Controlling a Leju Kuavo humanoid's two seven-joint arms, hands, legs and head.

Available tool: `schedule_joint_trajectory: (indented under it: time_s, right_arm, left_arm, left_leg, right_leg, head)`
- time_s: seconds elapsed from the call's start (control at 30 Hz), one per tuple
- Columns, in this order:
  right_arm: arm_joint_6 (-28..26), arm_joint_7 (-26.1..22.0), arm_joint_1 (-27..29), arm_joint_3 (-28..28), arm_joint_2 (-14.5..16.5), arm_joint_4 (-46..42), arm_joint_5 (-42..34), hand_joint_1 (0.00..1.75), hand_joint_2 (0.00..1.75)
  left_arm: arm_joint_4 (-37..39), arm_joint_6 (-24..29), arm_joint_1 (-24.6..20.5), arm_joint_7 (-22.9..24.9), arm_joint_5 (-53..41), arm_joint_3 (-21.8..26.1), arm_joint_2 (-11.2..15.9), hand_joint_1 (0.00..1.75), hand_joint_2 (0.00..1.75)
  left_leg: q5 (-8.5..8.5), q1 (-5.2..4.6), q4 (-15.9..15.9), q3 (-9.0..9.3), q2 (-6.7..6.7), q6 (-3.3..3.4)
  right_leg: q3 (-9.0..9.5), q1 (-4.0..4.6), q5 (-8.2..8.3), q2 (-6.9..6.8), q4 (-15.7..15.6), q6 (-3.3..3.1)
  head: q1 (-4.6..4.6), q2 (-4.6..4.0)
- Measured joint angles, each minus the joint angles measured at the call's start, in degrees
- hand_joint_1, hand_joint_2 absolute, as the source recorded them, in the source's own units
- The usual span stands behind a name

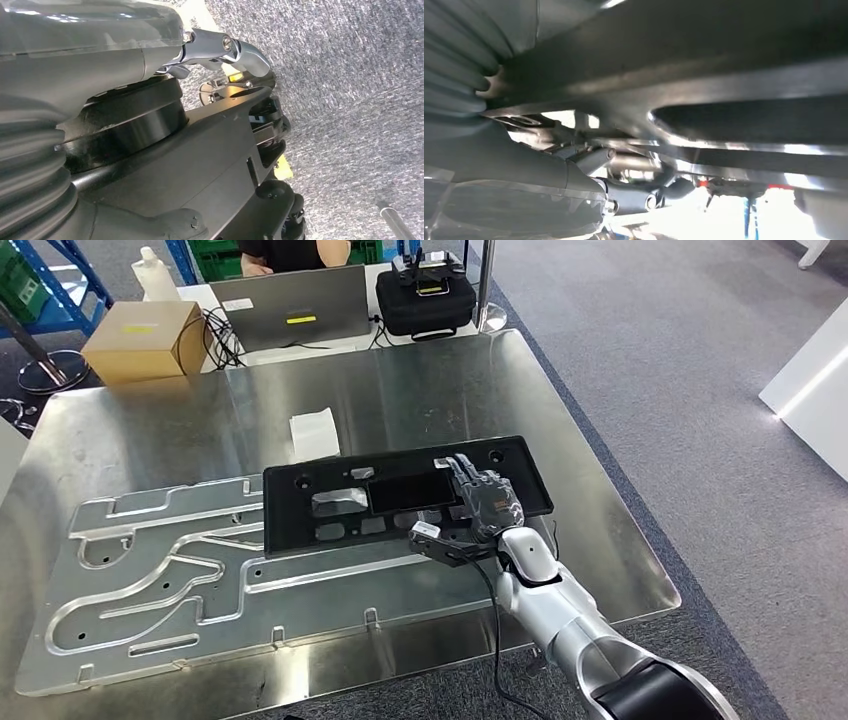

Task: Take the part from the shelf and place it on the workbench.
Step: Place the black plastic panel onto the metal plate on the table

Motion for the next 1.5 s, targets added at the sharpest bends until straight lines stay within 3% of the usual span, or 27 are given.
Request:
schedule_joint_trajectory:
  time_s: [0.93,1.07,1.27,1.37,1.5]
  right_arm:
    - [0.52,-1.37,1.46,-2.11,-1.23,-0.36,-0.96,0.00,0.00]
    - [3.08,-5.34,2.24,-2.90,-1.82,-4.76,-8.44,0.00,0.00]
    - [14.36,-9.76,2.67,-3.75,-2.79,-23.67,-29.40,0.00,0.00]
    - [16.15,-8.37,1.19,-2.05,-2.26,-31.44,-32.05,0.00,0.00]
    - [15.39,-7.77,-0.07,0.63,-1.46,-35.51,-33.04,0.00,0.00]
  left_arm:
    - [0.00,-0.78,-0.36,-1.64,0.18,-0.04,-0.61,0.00,1.75]
    - [0.00,-0.83,-0.28,-2.01,0.71,-0.02,-0.61,0.00,1.75]
    - [0.00,-0.37,-0.16,-2.80,1.84,0.32,-0.62,0.00,1.75]
    - [0.00,-0.48,-0.25,-3.02,1.88,0.44,-0.69,0.00,1.75]
    - [0.00,-0.65,-0.50,-3.07,1.87,0.47,-0.79,0.00,1.75]
  left_leg:
    - [0.00,-0.03,0.03,-0.24,0.00,0.00]
    - [0.02,-0.05,0.03,-0.33,-0.01,0.01]
    - [0.24,-0.06,0.04,-0.72,0.01,0.02]
    - [0.28,-0.05,0.04,-0.81,0.00,-0.01]
    - [0.29,-0.04,0.03,-0.87,-0.10,-0.02]
  right_leg:
    - [-0.23,-0.04,0.05,0.04,0.01,-0.02]
    - [-0.30,-0.05,0.09,0.04,0.01,0.00]
    - [-0.69,-0.05,0.20,0.04,0.05,0.03]
    - [-0.83,-0.04,0.21,0.05,0.07,0.03]
    - [-0.87,-0.02,0.20,-0.01,0.09,0.02]
  head:
    - [-0.02,0.00]
    - [-0.02,0.00]
    - [-0.01,0.00]
    - [-0.02,0.00]
    - [-0.03,0.00]
